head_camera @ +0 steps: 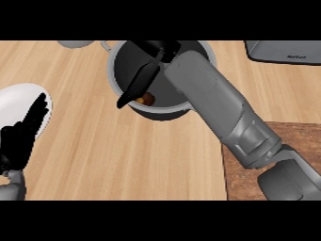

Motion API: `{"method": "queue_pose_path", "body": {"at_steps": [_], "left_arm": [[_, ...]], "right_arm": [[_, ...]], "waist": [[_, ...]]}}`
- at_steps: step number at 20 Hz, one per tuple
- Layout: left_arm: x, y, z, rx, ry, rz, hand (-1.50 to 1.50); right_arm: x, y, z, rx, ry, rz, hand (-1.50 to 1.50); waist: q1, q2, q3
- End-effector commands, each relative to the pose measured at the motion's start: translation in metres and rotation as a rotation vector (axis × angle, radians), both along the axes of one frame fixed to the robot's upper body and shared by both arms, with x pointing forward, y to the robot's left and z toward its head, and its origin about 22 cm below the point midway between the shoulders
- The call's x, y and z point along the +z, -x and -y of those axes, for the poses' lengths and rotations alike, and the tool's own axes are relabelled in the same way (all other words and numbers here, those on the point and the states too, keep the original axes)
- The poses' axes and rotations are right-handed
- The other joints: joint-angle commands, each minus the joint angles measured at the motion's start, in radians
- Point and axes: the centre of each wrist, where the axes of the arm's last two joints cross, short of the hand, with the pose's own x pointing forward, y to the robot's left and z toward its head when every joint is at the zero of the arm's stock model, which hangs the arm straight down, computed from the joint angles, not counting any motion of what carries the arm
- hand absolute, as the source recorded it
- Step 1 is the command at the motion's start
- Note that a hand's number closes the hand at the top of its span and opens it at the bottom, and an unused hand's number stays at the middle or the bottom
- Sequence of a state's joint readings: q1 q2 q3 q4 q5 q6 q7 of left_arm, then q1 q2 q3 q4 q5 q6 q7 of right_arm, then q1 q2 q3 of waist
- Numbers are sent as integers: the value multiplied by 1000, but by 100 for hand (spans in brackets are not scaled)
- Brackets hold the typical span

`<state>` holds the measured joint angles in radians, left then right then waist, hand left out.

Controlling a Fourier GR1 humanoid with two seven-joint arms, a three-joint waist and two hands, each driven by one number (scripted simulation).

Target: Pick the sweet potato from the cutting board and place it in the pot

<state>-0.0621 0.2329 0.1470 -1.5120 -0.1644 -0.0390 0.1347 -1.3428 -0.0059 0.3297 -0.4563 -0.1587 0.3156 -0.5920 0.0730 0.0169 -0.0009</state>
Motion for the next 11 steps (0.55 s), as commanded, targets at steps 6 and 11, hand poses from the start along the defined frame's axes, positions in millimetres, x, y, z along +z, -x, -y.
{"method": "queue_pose_path", "body": {"at_steps": [6,11], "left_arm": [[-1,10,-3,18,1,-16,0],[1,5,-5,11,-12,7,0]], "right_arm": [[7,-30,60,99,-11,-166,-150],[-1,-40,112,75,-40,-192,-150]], "waist": [[-24,0,1],[-17,8,1]]}}
